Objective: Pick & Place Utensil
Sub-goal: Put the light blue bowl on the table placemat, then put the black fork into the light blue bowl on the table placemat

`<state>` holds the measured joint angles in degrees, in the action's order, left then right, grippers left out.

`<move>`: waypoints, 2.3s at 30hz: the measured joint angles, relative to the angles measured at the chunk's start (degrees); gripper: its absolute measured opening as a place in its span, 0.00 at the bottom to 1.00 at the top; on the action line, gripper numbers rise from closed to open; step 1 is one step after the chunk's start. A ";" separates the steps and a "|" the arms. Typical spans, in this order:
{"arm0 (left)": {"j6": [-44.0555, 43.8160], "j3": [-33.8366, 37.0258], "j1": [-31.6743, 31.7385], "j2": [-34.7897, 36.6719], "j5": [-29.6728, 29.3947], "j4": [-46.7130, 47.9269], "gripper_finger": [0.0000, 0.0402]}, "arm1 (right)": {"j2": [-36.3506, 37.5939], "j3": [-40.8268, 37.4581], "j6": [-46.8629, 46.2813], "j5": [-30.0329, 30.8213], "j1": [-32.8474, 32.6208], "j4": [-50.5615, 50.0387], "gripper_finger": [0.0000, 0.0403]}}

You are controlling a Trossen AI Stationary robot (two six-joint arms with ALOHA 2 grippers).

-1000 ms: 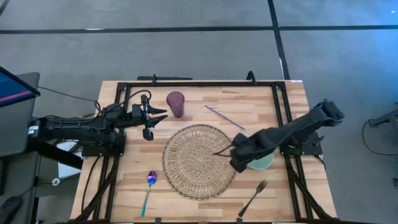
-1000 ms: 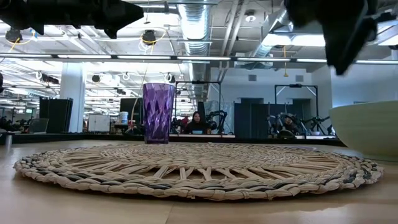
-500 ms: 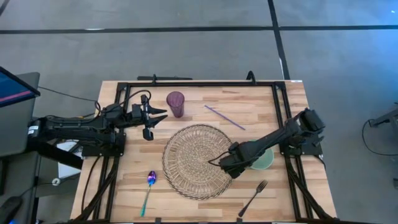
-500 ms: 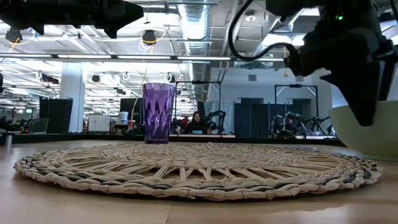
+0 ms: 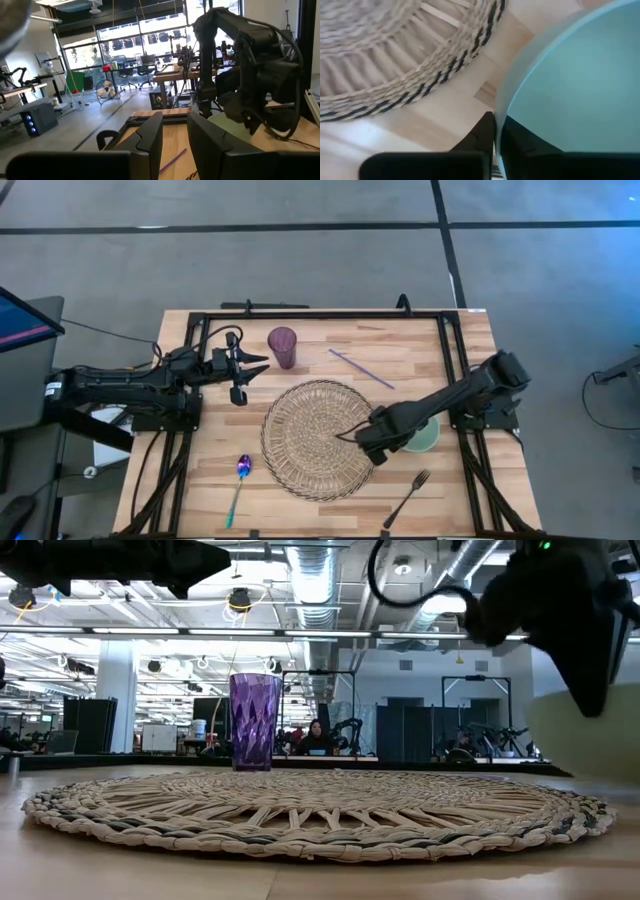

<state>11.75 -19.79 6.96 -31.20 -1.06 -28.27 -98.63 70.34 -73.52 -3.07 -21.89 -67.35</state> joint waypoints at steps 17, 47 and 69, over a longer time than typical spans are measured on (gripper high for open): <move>0.02 0.00 -0.02 -1.04 0.00 -0.12 0.23 | -6.85 17.02 40.49 9.57 2.83 24.61 0.01; 0.00 0.02 -0.02 -3.43 0.00 -0.04 0.23 | -22.60 37.05 51.54 -1.70 2.45 0.96 0.12; 0.00 0.02 -0.02 -3.43 -0.02 -0.07 0.23 | -22.27 42.54 48.13 -6.21 2.40 -1.24 0.28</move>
<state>11.75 -19.77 6.94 -34.63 -1.08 -28.34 -120.90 112.89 -25.39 -9.29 -19.49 -68.60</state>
